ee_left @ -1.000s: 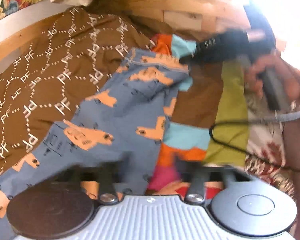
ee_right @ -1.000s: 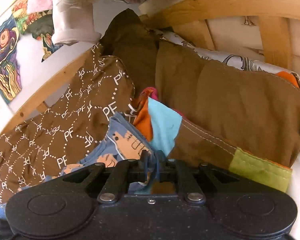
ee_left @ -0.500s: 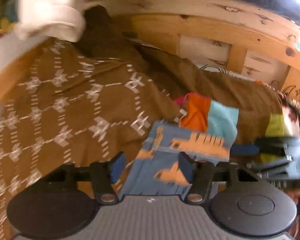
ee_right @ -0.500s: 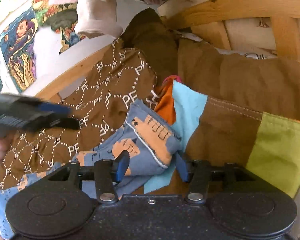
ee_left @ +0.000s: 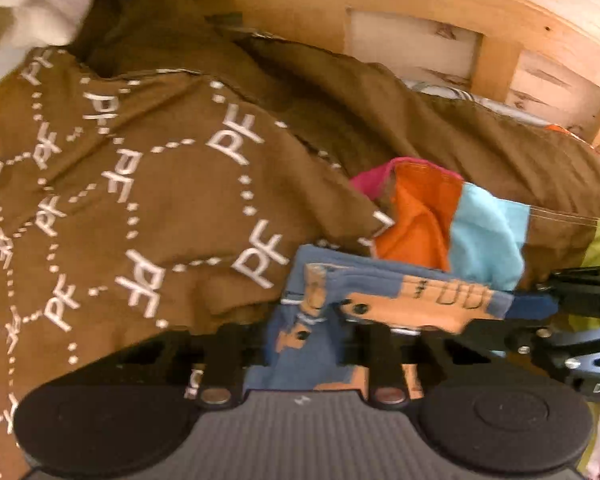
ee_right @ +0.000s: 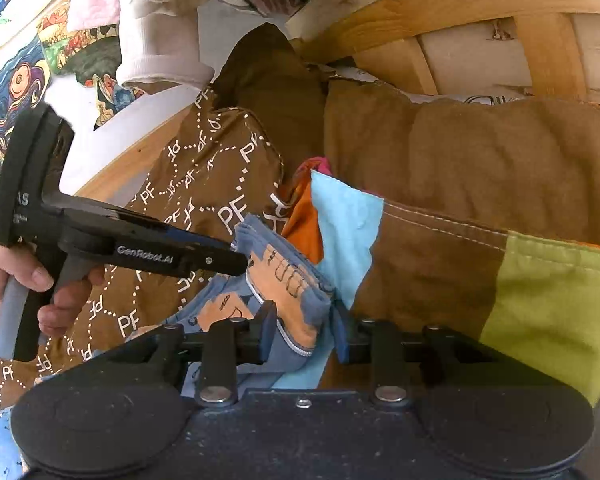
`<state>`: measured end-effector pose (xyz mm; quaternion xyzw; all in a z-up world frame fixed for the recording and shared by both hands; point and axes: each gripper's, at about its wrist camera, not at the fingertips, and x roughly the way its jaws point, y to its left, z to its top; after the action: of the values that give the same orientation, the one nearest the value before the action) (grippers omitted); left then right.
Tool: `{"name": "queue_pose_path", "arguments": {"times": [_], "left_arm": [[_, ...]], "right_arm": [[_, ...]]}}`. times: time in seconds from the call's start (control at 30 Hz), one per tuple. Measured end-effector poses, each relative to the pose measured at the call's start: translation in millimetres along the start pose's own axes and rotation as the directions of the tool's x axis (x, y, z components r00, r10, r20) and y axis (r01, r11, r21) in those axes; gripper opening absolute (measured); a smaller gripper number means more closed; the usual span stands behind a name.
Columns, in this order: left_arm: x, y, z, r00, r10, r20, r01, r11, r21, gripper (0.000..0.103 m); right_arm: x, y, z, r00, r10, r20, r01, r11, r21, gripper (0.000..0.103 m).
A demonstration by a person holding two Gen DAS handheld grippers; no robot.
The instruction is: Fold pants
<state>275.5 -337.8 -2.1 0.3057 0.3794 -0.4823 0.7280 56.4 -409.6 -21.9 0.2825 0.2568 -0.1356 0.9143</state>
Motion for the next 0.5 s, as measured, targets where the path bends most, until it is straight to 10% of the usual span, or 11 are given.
{"name": "queue_pose_path", "arguments": {"times": [0.27, 0.5], "left_arm": [[-10.5, 15.8, 1.8, 1.000, -0.006, 0.030, 0.009, 0.995, -0.101, 0.009], [-6.2, 17.6, 10.9, 0.999, -0.024, 0.022, 0.025, 0.998, -0.057, 0.019]], "right_arm": [[0.3, -8.0, 2.1, 1.000, 0.024, 0.008, -0.025, 0.997, 0.069, 0.020], [1.8, -6.9, 2.6, 1.000, 0.026, 0.014, -0.027, 0.997, 0.067, 0.021]]}}
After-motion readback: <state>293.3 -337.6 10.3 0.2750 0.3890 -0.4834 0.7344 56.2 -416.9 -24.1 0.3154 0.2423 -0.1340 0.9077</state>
